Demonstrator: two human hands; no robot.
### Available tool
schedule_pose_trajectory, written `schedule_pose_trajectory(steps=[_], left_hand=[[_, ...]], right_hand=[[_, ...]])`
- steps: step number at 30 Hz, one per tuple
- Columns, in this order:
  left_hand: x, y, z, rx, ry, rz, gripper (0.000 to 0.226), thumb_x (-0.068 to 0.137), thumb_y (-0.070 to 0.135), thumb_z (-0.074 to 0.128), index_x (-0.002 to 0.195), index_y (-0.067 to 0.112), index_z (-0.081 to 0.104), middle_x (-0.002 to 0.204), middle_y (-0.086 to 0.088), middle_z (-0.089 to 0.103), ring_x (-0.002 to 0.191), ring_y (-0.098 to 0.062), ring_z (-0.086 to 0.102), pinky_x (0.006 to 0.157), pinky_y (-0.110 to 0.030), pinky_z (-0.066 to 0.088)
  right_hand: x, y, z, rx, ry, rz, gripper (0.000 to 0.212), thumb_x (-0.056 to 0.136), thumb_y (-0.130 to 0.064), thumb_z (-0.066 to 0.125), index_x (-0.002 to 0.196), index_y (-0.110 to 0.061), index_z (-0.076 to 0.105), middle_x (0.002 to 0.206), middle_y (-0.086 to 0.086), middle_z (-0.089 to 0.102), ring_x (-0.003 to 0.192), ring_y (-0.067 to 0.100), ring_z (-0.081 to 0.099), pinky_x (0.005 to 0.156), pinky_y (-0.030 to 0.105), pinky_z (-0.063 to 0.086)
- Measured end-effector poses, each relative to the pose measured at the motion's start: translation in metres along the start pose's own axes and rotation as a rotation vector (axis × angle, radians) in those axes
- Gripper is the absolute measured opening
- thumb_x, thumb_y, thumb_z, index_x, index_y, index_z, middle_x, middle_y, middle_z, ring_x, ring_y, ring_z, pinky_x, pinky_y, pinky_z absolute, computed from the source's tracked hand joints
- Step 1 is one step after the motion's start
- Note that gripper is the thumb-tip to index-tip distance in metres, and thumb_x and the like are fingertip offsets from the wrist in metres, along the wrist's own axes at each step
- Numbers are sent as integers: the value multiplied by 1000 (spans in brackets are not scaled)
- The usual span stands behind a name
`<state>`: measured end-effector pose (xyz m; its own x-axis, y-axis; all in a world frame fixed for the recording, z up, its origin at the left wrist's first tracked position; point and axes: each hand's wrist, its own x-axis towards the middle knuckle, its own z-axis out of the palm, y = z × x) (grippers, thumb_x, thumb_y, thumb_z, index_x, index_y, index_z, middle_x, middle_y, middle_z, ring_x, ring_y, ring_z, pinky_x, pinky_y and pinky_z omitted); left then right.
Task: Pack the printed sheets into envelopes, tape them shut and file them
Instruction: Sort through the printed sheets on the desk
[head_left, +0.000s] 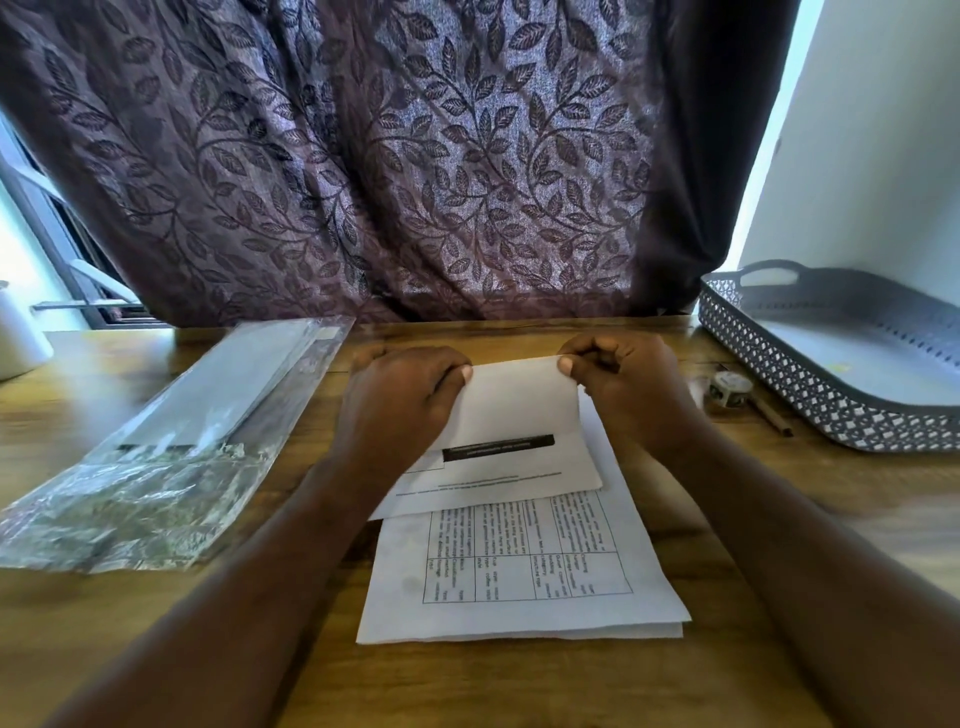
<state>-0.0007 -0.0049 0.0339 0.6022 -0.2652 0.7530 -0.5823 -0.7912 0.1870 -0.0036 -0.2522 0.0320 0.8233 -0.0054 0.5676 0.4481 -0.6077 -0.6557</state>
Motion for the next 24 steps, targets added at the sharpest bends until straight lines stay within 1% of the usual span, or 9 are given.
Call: schedule_pose_trajectory(steps=[4, 8, 12, 14, 16, 18, 20, 22, 24], left_hand=[[1, -10, -5, 8, 10, -51, 17, 91, 28, 61, 89, 20, 76, 77, 2, 74, 66, -21, 65, 69, -35, 53], [-3, -18, -6, -67, 45, -232, 18, 95, 27, 61, 86, 18, 73, 74, 3, 71, 64, -17, 62, 63, -38, 53], [-5, -20, 1, -266, -19, -400, 21, 98, 27, 56, 82, 22, 69, 72, 9, 70, 64, -4, 64, 66, -40, 57], [-4, -27, 4, -388, -11, -477, 23, 99, 22, 56, 82, 21, 71, 74, 7, 72, 65, -6, 66, 70, -41, 59], [-1, -34, 6, -598, 14, -568, 24, 102, 19, 54, 84, 19, 70, 76, 3, 74, 68, -13, 68, 72, -42, 58], [1, -31, 7, -853, 24, -664, 26, 105, 25, 49, 89, 18, 68, 81, 1, 74, 74, -16, 68, 70, -38, 56], [1, -26, 9, -1021, -27, -695, 26, 106, 30, 44, 101, 18, 67, 91, 2, 77, 85, -15, 72, 72, -29, 57], [0, -23, 14, -1057, -78, -661, 27, 105, 30, 46, 120, 15, 62, 109, 0, 75, 101, -15, 71, 78, -25, 56], [1, -23, 15, -932, -91, -617, 28, 102, 27, 55, 126, 15, 59, 113, 0, 72, 100, -6, 69, 77, -16, 53]], right_hand=[[4, 17, -11, 43, 55, 115, 9, 90, -17, 75, 98, -15, 79, 89, -5, 77, 83, 12, 72, 81, 44, 61], [5, 32, -23, 82, 96, 217, 6, 91, -17, 73, 96, -18, 77, 91, -3, 77, 87, 19, 73, 85, 50, 60], [2, 33, -24, 149, 97, 278, 8, 93, -15, 70, 98, -15, 76, 93, 0, 77, 91, 22, 73, 86, 46, 61], [2, 32, -26, 213, 132, 325, 11, 95, -14, 68, 101, -10, 75, 94, -1, 76, 91, 20, 74, 81, 39, 63], [2, 31, -28, 276, 167, 379, 12, 96, -13, 67, 104, -8, 74, 93, -2, 76, 88, 18, 74, 76, 36, 64], [2, 31, -28, 312, 168, 397, 12, 96, -13, 67, 104, -7, 74, 94, 0, 77, 86, 18, 75, 75, 39, 65], [2, 29, -27, 323, 143, 390, 13, 95, -13, 67, 104, -6, 73, 95, 2, 77, 85, 18, 76, 76, 41, 65], [2, 28, -26, 318, 119, 363, 12, 95, -12, 66, 103, -6, 73, 96, 4, 78, 87, 18, 76, 79, 41, 64], [3, 26, -26, 333, 103, 336, 8, 95, -11, 66, 98, -9, 74, 96, 4, 78, 90, 20, 75, 82, 41, 63]])
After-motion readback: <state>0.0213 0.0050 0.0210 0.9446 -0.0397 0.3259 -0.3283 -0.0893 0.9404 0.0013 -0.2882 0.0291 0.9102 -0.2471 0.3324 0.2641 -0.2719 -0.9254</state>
